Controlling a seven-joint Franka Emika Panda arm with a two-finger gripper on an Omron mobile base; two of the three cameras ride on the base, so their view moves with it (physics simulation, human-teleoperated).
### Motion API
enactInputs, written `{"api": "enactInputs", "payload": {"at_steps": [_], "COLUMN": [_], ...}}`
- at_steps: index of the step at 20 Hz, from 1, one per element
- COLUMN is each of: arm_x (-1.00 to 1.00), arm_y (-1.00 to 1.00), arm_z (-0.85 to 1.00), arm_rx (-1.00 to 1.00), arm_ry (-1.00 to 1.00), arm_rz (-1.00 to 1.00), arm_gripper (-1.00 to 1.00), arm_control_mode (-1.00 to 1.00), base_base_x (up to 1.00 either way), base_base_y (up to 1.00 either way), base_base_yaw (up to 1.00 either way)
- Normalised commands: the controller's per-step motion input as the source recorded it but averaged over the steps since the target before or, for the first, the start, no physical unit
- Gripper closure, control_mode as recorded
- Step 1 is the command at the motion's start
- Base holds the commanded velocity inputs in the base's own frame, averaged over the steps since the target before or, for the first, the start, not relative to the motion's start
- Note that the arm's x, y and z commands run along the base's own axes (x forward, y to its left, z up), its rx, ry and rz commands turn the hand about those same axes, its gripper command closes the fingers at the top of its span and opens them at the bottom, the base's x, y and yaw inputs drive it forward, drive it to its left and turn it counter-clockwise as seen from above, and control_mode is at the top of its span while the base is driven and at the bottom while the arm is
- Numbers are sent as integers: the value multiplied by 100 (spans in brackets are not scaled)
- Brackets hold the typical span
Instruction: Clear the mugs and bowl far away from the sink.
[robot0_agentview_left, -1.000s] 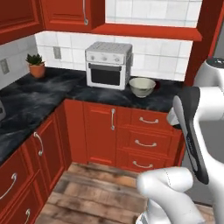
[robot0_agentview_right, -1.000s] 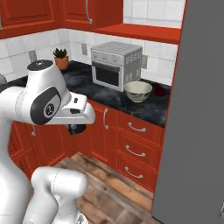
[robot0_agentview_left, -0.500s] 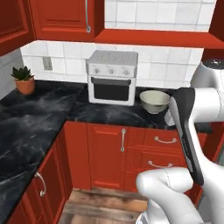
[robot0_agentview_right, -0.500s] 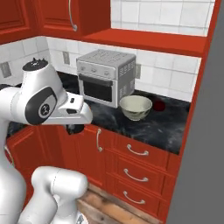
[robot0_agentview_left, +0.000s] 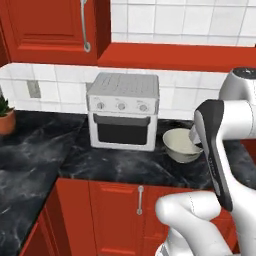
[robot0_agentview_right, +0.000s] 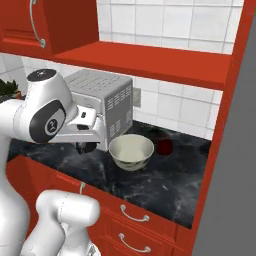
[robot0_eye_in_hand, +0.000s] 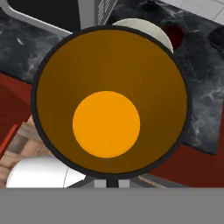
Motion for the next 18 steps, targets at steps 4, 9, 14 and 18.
{"api": "enactInputs", "payload": {"at_steps": [4,9,14,18], "arm_x": [0,0,0,0], "arm_y": [0,0,0,0], "arm_z": [0,0,0,0], "arm_rx": [0,0,0,0], "arm_ry": [0,0,0,0], "arm_rz": [0,0,0,0], "arm_gripper": [100,100,100,100], "arm_control_mode": [100,100,100,100], "base_base_x": [86,80,41,23], "base_base_y": [14,23,22,5], "base_base_yaw": [-44,-50,-49,-47]}}
